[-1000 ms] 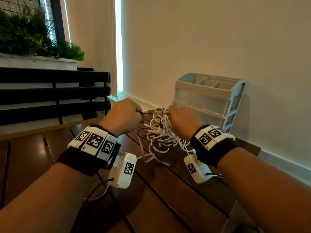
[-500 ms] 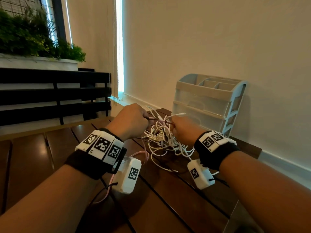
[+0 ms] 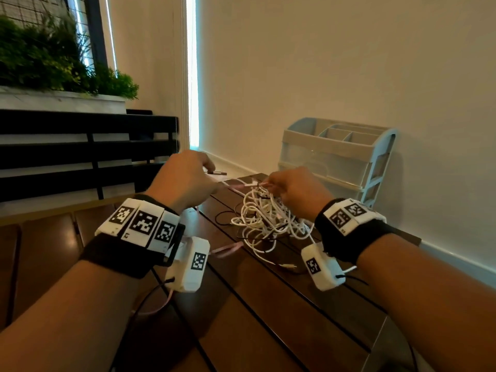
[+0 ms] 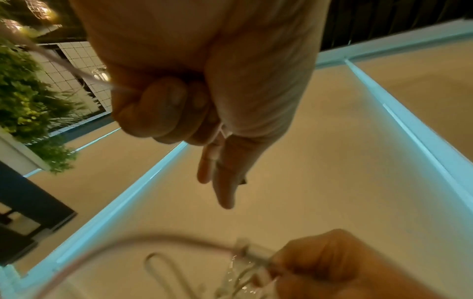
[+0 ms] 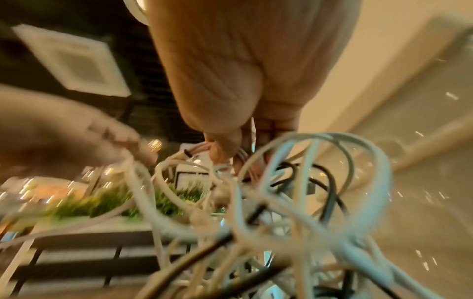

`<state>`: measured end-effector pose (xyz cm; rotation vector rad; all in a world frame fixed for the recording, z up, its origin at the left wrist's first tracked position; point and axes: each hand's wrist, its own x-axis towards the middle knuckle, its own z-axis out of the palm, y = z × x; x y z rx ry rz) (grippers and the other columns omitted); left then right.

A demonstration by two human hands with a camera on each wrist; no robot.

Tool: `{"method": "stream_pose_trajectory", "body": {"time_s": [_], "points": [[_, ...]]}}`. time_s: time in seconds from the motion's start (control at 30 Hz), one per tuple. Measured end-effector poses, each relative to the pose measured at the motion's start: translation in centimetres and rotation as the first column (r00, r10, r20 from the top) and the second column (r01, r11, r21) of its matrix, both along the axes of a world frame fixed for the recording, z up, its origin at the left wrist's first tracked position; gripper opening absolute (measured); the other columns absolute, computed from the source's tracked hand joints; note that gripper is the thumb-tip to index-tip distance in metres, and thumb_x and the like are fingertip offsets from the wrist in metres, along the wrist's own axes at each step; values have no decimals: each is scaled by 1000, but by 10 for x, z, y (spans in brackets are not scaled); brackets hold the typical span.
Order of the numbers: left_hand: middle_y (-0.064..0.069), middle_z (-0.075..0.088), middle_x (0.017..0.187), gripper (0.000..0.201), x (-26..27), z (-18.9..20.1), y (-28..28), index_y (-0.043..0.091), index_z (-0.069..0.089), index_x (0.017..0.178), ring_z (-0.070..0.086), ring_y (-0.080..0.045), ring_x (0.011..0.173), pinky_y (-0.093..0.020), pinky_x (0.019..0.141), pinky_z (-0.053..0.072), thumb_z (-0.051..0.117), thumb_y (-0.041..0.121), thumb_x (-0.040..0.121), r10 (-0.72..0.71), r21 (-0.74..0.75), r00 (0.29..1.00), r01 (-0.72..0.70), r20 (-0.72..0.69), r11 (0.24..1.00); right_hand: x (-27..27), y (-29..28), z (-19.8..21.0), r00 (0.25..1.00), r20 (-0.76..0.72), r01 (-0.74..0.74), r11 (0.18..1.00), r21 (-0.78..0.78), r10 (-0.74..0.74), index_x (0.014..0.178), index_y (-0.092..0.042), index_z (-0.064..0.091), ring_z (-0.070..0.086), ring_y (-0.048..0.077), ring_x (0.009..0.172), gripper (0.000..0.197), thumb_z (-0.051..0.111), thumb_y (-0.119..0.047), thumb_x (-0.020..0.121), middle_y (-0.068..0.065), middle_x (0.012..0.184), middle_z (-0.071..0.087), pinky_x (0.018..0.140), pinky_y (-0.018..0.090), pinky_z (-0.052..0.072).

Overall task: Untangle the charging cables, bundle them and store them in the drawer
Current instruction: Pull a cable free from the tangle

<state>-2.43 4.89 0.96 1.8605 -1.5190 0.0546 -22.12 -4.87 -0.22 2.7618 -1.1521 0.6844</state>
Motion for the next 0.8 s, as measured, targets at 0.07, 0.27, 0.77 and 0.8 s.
{"method": "stream_pose_trajectory", "body": {"time_s": [0.07,0.27,0.77,0.8], "points": [[8,58,86,31,-8,6,3,24,70,101,53,-8,78,-21,65,37,80,35,73,-75,-78,997,75,1,994,5,7,-2,991,-130,-20,990,-139,1,106,-15,69,63,23,84,22,51,-12,94,5,91,70,76,35,51],[-3,70,88,17,-34,-24,-14,18,74,92,65,-21,82,-38,73,54,69,31,82,-154,76,984,148,90,986,27,22,-7,978,-199,-108,968,-226,62,111,-21,60,63,25,85,26,52,-14,87,3,95,68,75,39,52],[0,62,77,18,-25,-25,-15,22,63,70,59,-20,80,-30,68,47,63,18,87,-192,116,977,181,95,977,-12,9,-4,979,156,-32,657,753,-132,117,-17,56,58,14,77,46,43,-54,94,3,102,62,62,30,50],[1,61,76,19,-28,-25,-15,24,61,68,58,-20,79,-29,66,46,63,18,87,-198,115,975,186,99,976,-10,9,-5,963,208,-52,642,765,-169,118,-14,57,58,15,80,47,44,-53,95,3,102,62,65,29,50]]}}
